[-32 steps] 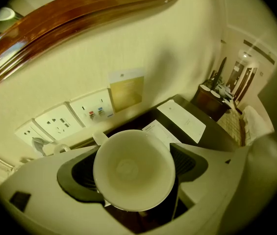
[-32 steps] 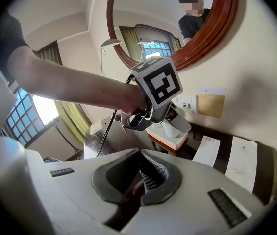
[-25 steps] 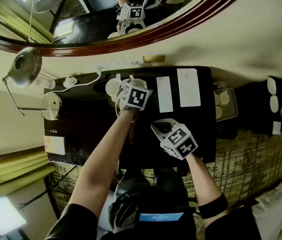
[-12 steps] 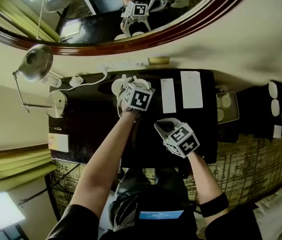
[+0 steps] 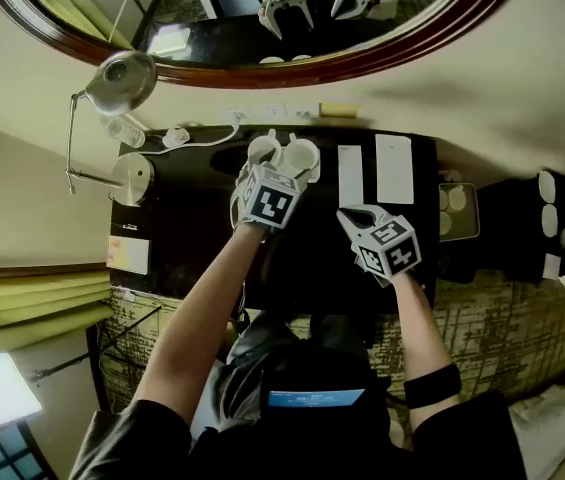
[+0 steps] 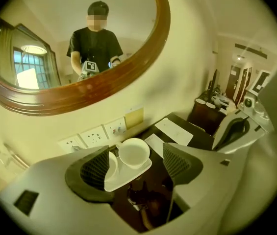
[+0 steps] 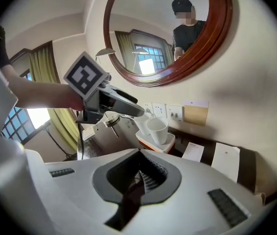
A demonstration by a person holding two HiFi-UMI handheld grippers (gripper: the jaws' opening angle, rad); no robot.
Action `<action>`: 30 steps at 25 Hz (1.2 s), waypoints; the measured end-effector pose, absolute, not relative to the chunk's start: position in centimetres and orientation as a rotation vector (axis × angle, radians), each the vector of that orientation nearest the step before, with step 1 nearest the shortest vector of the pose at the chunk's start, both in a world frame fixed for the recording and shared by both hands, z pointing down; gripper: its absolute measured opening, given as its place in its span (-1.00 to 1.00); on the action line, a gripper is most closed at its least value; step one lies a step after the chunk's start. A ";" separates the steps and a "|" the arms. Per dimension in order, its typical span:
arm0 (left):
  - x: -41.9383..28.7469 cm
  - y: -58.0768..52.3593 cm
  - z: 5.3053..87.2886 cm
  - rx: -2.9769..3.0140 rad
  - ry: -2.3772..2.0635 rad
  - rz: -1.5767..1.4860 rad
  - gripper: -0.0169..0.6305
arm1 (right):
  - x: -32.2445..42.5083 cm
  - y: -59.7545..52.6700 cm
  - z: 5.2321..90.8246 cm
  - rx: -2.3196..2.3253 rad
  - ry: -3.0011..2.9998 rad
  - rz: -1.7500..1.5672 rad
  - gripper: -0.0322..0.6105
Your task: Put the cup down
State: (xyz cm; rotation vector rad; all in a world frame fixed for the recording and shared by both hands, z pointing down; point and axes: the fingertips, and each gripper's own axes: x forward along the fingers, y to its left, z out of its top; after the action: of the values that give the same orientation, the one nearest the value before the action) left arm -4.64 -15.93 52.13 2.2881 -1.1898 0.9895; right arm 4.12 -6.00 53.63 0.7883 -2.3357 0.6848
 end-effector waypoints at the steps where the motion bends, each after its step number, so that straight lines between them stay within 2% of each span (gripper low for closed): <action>1: -5.1 -15.5 51.3 2.311 -1.196 0.963 -0.03 | 4.2 -6.2 53.5 0.804 -2.333 0.683 -0.89; 3: -6.3 -14.8 50.1 2.338 -1.220 0.908 -0.27 | 4.2 -6.2 53.2 0.827 -2.327 0.677 -0.89; 11: -11.8 -11.3 49.6 2.312 -1.314 0.814 -0.75 | 5.2 -5.8 53.6 0.893 -2.292 0.654 -0.89; 13: -12.8 -10.4 49.3 2.316 -1.323 0.782 -0.93 | 5.3 -5.6 53.6 0.909 -2.285 0.657 -0.89; 30: -19.1 -3.0 47.7 2.317 -1.296 0.533 -0.93 | 8.7 -4.4 51.8 1.228 -2.222 0.662 -0.90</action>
State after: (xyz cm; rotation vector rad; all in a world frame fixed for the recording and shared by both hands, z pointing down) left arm -19.11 -2.98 47.68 2.3168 -1.2956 0.5327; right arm 8.73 -4.37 51.77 1.2280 -2.2216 0.6619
